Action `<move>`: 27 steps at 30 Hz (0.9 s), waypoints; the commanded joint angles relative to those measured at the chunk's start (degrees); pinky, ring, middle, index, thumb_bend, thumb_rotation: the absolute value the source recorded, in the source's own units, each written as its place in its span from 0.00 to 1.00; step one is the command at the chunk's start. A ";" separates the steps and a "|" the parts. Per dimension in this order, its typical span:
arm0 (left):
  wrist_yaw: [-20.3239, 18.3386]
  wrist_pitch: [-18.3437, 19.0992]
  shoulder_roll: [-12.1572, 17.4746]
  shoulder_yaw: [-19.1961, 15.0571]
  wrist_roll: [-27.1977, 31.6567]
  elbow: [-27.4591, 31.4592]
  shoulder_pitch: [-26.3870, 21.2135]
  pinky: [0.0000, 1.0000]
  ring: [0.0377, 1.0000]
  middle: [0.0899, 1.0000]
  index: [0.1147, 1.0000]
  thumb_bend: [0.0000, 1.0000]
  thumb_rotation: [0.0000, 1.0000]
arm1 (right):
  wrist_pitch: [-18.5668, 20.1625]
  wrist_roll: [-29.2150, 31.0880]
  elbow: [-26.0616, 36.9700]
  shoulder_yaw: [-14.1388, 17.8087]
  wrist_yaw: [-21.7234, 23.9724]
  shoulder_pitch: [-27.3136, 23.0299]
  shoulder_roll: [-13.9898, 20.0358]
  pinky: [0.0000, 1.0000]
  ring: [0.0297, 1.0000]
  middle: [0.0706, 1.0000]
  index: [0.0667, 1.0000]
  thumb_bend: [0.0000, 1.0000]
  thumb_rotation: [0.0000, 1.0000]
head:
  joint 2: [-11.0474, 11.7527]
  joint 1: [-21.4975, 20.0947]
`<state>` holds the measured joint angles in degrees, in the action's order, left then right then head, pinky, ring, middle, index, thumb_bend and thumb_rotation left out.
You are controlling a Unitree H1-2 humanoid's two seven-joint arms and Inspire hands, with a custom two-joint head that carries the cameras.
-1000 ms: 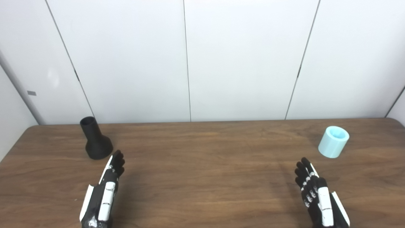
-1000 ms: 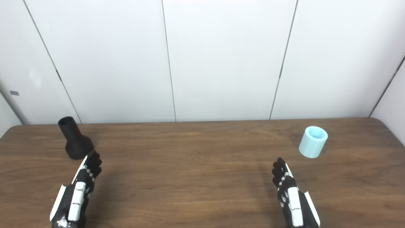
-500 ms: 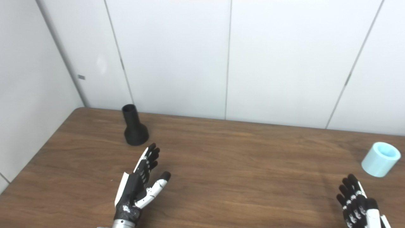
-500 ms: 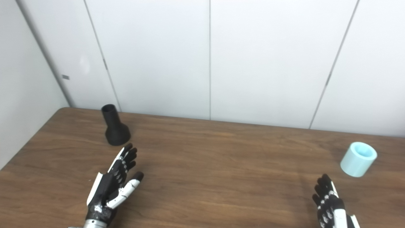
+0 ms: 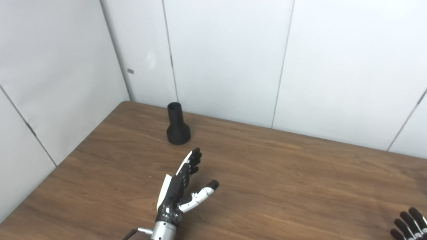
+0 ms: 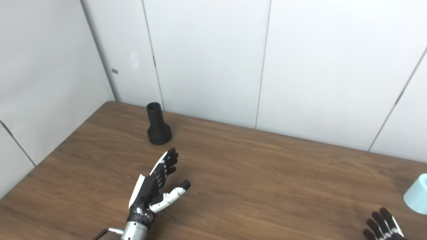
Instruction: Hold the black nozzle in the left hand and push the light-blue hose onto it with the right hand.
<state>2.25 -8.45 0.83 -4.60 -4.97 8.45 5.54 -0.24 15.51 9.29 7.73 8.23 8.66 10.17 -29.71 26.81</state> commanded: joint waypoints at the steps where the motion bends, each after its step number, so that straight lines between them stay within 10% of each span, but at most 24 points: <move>1: 1.33 2.33 -1.44 0.16 -0.55 0.63 1.79 0.92 0.92 0.93 0.95 0.81 0.29 | -1.93 0.33 0.81 0.80 0.65 -0.98 1.07 0.87 0.91 0.92 0.91 0.66 0.91 | -0.24 0.00; 27: 4.16 22.28 13.82 -7.57 -10.15 8.10 -14.73 0.90 0.91 0.92 0.92 0.93 0.23 | -2.60 1.17 -1.54 -0.04 2.17 -2.20 0.74 0.91 0.95 0.95 0.93 0.79 0.91 | -0.88 -3.65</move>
<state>5.89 14.33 13.03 -11.89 -13.67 16.42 -6.83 -1.50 15.92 7.58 7.68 9.41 7.67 10.50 -30.59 23.21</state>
